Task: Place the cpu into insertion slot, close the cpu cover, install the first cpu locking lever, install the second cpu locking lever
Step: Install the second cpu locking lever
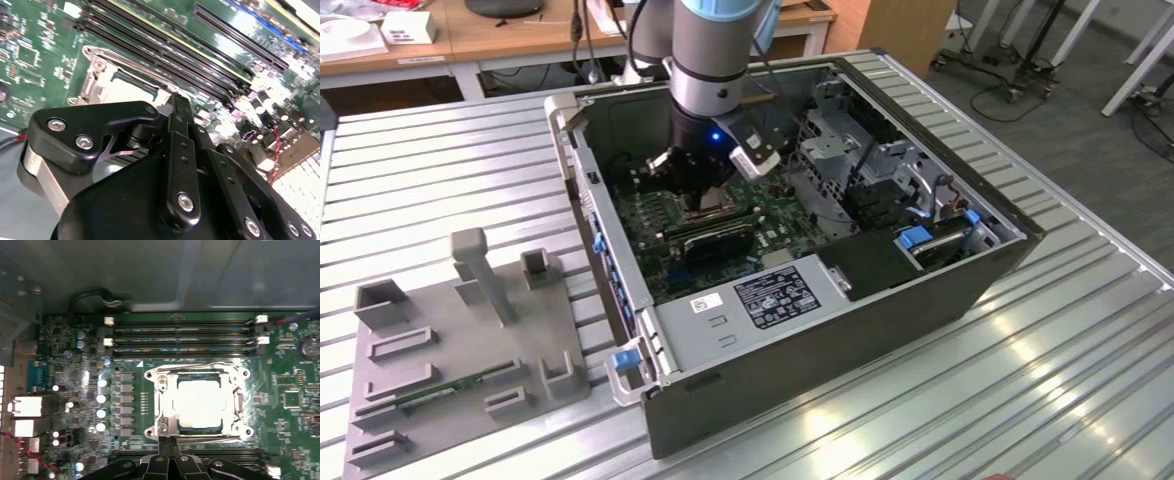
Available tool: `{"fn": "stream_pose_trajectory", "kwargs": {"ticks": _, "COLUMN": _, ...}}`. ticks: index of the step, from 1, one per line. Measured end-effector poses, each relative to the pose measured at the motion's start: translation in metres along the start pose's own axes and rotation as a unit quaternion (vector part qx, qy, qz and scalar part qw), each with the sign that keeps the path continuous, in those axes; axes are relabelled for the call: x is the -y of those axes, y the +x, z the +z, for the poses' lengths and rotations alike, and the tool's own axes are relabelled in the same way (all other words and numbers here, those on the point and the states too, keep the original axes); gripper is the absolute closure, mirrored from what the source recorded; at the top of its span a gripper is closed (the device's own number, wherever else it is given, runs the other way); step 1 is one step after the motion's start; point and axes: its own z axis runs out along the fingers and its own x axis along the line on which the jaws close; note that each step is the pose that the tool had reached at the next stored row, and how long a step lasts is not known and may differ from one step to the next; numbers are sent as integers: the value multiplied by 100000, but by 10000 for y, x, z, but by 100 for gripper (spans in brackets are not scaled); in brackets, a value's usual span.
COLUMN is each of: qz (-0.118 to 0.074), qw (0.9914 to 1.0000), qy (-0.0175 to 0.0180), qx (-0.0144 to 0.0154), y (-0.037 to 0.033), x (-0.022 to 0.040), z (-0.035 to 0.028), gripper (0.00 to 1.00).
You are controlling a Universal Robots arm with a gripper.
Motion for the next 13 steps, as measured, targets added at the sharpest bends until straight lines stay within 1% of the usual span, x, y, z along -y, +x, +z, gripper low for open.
{"fn": "stream_pose_trajectory", "kwargs": {"ticks": 3, "qz": 1, "qw": 100000, "qy": -2, "qx": 0, "y": -45, "x": -1, "z": -1, "gripper": 89}}
{"fn": "stream_pose_trajectory", "kwargs": {"ticks": 10, "qz": 4, "qw": 100000, "qy": 4, "qx": -2, "y": -50, "x": -2, "z": -4, "gripper": 89}}
{"fn": "stream_pose_trajectory", "kwargs": {"ticks": 13, "qz": 4, "qw": 100000, "qy": -2, "qx": 3, "y": -49, "x": -5, "z": -33, "gripper": 89}}
